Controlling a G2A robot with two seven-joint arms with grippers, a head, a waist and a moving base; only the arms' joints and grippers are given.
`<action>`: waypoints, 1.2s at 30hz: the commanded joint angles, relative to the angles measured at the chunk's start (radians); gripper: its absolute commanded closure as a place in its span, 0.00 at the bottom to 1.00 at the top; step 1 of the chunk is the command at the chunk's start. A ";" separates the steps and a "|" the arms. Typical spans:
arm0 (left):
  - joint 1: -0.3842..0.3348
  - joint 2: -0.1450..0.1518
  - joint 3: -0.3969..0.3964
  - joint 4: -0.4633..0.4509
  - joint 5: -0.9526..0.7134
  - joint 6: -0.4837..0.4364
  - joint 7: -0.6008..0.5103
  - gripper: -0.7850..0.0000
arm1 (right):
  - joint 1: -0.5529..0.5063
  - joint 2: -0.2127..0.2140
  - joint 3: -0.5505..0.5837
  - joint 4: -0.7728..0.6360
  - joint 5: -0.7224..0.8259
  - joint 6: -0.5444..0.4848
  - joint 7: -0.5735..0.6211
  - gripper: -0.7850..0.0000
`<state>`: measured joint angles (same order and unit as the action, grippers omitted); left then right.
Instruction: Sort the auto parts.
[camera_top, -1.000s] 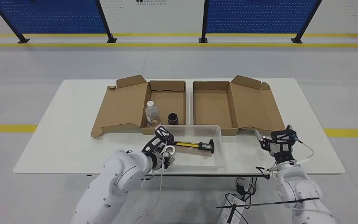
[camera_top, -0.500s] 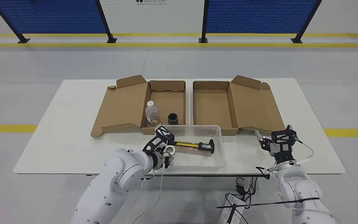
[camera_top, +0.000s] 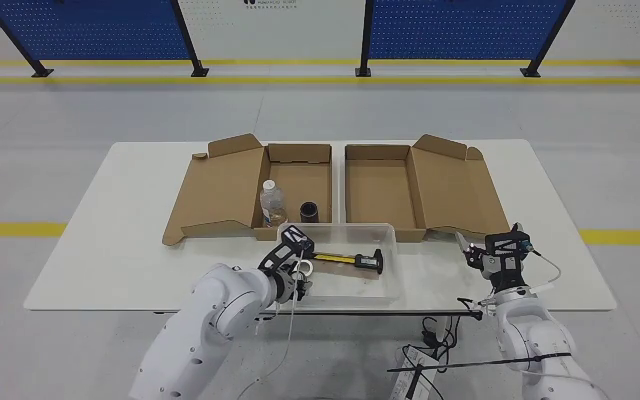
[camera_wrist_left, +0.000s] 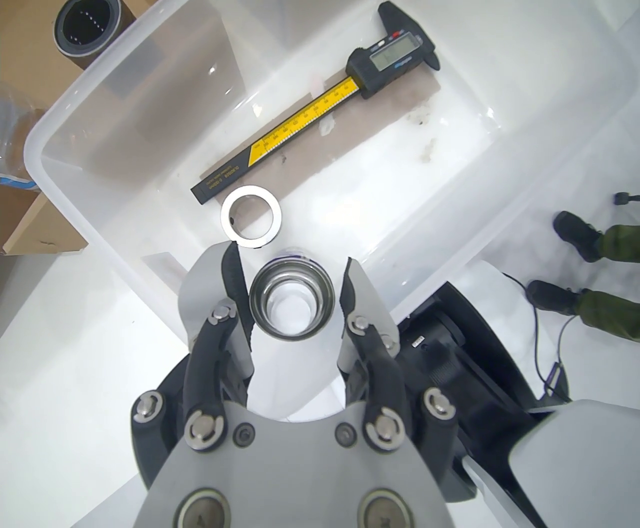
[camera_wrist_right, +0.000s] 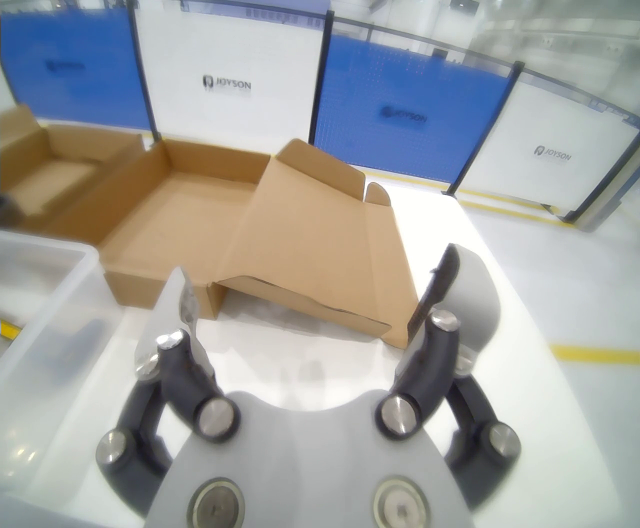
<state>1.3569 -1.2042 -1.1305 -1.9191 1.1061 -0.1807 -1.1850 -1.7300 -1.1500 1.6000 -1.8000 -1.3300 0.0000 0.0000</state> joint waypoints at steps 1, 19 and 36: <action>-0.001 0.001 0.001 0.001 0.000 0.001 -0.004 0.43 | 0.000 0.000 0.000 0.000 0.000 0.000 0.000 0.00; -0.034 0.005 0.023 0.039 -0.011 0.006 -0.017 0.44 | 0.000 0.000 0.000 0.000 0.000 0.000 0.000 0.00; -0.047 0.010 0.033 0.055 -0.034 0.016 -0.021 0.62 | 0.000 0.000 0.000 0.000 0.000 0.000 0.000 0.00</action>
<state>1.3088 -1.1943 -1.0974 -1.8625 1.0728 -0.1654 -1.2074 -1.7300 -1.1500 1.6000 -1.8000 -1.3300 0.0000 0.0000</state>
